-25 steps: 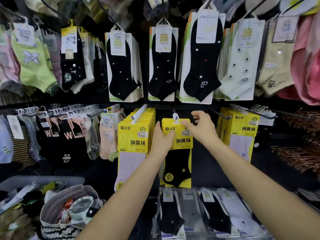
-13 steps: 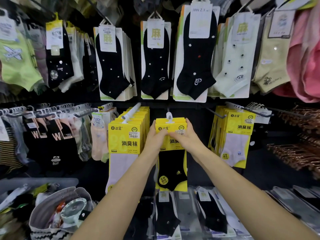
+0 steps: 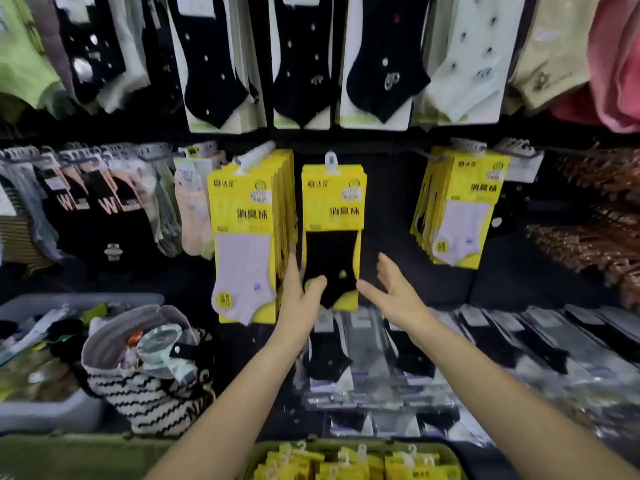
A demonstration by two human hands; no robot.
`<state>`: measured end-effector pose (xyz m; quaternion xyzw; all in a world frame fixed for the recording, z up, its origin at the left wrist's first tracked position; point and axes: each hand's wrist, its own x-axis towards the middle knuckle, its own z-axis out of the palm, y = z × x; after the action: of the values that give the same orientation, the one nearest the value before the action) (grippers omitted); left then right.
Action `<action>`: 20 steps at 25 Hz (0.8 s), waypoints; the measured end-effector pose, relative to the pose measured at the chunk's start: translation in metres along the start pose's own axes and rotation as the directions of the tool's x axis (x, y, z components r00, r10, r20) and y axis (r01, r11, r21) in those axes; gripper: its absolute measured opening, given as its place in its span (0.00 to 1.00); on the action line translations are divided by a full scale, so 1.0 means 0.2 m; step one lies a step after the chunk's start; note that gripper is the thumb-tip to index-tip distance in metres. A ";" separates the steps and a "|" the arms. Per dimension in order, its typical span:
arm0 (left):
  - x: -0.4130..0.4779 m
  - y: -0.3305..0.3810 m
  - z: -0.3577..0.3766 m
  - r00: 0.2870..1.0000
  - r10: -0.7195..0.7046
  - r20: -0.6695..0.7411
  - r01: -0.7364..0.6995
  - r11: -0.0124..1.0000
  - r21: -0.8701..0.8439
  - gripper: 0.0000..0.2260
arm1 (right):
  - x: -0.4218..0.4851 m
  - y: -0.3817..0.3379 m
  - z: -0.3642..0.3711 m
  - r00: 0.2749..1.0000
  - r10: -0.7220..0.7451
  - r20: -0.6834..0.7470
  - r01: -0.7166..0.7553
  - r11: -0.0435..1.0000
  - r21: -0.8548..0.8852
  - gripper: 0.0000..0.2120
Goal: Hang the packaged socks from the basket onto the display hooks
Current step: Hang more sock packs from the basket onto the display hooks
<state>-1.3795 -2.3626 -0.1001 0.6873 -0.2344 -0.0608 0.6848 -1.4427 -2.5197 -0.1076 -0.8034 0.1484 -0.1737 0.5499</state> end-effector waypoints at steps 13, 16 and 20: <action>-1.01 -1.03 -0.04 0.863 -0.505 0.008 0.461 0.794 0.397 0.17 | -0.92 1.10 0.06 0.939 0.332 -0.090 -0.334 0.816 -0.471 0.16; -1.05 -1.13 -0.10 0.851 -0.519 -0.082 0.493 0.735 0.467 0.13 | -1.03 1.12 0.06 0.952 0.247 -0.181 -0.305 0.818 -0.487 0.07; -1.13 -1.21 -0.21 0.834 -0.532 -0.148 0.512 0.645 0.567 0.07 | -1.20 1.17 0.32 0.896 0.344 0.282 -0.129 0.807 -0.577 0.06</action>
<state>-1.5039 -2.2431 -0.3872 0.9003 -0.0446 -0.1912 0.3884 -1.6407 -2.4461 -0.3748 -0.9183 0.1850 0.1029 0.3344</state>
